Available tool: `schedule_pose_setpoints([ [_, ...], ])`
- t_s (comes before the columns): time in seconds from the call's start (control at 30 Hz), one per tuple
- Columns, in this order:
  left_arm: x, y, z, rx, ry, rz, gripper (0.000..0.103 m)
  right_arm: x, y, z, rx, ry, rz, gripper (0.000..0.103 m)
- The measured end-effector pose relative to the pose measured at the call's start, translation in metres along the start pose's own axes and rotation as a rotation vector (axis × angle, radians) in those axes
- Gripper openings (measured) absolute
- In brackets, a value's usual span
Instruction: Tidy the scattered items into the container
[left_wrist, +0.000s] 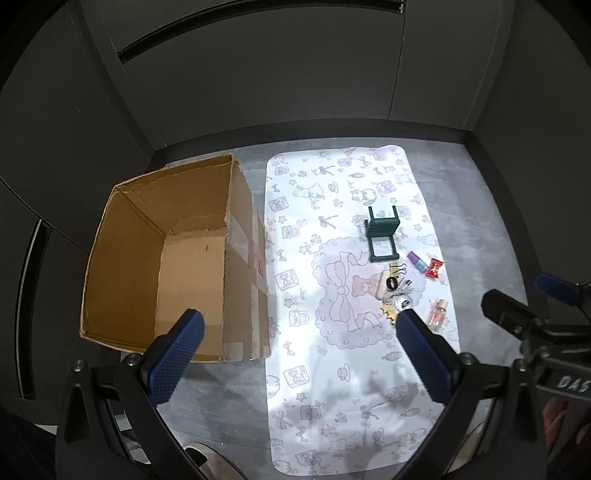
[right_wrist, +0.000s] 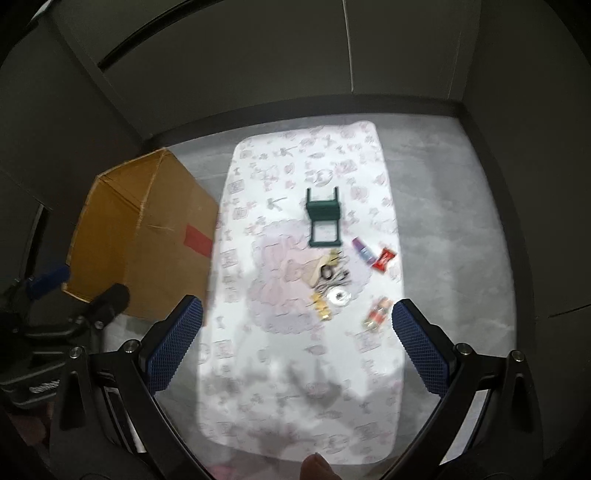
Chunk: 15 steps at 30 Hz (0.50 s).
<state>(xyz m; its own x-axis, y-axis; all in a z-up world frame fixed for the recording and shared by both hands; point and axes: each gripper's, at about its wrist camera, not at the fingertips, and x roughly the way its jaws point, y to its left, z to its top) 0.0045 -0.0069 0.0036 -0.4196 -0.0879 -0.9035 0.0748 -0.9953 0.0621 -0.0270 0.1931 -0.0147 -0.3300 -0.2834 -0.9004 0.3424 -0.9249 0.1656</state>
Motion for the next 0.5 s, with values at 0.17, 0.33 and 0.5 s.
schedule_pose_setpoints([
  [0.17,-0.0039,0.0009,0.0005,-0.012,-0.014,-0.009,0.103,0.002,0.0019,0.0032,-0.053,0.028,-0.078,0.103],
  [0.33,-0.0042,0.001,0.002,-0.017,-0.016,-0.014,0.103,0.0021,-0.0016,0.0042,-0.035,0.04,-0.075,0.103],
  [0.5,-0.0037,0.0003,0.0019,-0.015,-0.012,-0.015,0.103,-0.0014,-0.0016,0.0021,-0.044,0.02,-0.066,0.103],
])
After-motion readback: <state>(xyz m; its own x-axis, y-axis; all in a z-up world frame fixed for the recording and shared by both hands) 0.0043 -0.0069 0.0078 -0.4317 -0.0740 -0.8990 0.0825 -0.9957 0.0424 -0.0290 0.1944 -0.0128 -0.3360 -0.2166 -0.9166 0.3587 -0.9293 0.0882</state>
